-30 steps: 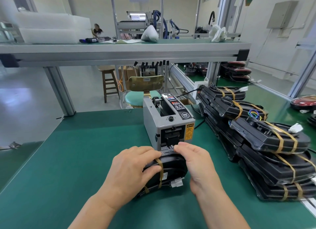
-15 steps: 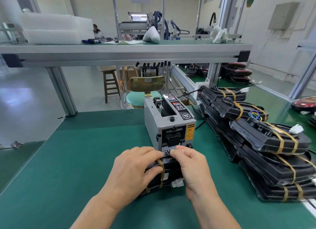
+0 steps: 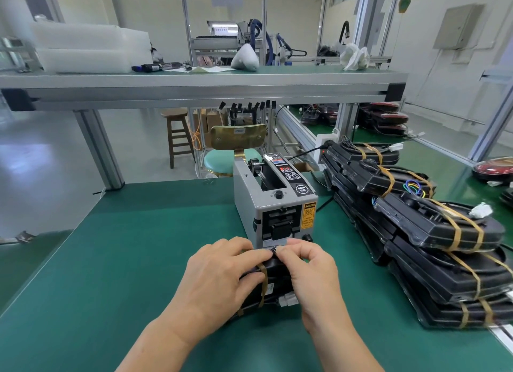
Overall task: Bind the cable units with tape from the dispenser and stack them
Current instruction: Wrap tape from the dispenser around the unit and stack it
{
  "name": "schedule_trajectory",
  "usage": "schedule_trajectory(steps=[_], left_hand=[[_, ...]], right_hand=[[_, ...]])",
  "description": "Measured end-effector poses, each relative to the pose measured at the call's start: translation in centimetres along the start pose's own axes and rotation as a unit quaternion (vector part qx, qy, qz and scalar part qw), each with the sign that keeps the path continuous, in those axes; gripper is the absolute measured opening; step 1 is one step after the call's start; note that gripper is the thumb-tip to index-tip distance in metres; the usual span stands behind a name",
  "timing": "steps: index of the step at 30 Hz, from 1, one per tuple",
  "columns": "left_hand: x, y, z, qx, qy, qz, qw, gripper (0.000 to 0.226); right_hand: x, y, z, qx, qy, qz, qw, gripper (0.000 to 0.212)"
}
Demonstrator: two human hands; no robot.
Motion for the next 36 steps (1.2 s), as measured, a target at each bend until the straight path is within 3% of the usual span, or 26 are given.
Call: schedule_trajectory(steps=[6,9,17,21,25,27,29,32,34,36], left_hand=[[0.1,-0.1,0.0,0.01,-0.008,-0.001,1.0,0.029],[0.0,0.0,0.1,0.006,-0.008,0.003,1.0,0.029],[-0.2,-0.1,0.0,0.009,-0.008,-0.002,1.0,0.028],[-0.4,0.1,0.1,-0.001,-0.017,0.004,1.0,0.02],[0.0,-0.1,-0.1,0.037,0.01,0.005,0.999,0.034],[0.0,0.1,-0.3,0.052,0.022,0.006,0.998,0.038],[-0.1,0.3,-0.3,0.054,0.022,0.008,0.998,0.04],[-0.2,0.2,-0.1,0.063,0.015,0.009,0.998,0.041],[-0.3,0.5,0.2,0.042,0.015,0.013,0.999,0.042],[-0.6,1.4,0.6,-0.017,0.023,0.035,0.999,0.041]], right_hand=[[0.1,-0.1,1.0,-0.106,-0.039,0.051,0.992,0.021],[0.5,-0.7,1.6,-0.084,-0.07,0.04,0.993,0.019],[1.6,-0.6,-0.2,-0.123,-0.012,0.01,0.992,0.027],[1.7,-0.3,0.2,-0.16,-0.016,0.046,0.986,0.019],[2.2,-0.5,0.7,-0.135,-0.024,0.07,0.988,0.009],[2.5,-1.3,0.9,-0.063,0.005,0.053,0.997,0.013],[2.4,-2.6,0.5,0.019,0.087,0.01,0.996,0.021],[1.5,-4.5,0.0,0.019,0.186,-0.007,0.982,0.04],[1.1,-5.2,-0.2,0.027,0.211,-0.005,0.977,0.062],[1.0,-5.4,-0.6,0.052,0.225,-0.004,0.973,0.067]])
Point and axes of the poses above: each hand's wrist, its own x-axis towards the middle knuckle, its own z-axis out of the back of the hand, y = z × x, the point moved 7 cm from there along x, towards the middle knuckle, and after that the axes turned 10 degrees about y, right-handed, at the moved point
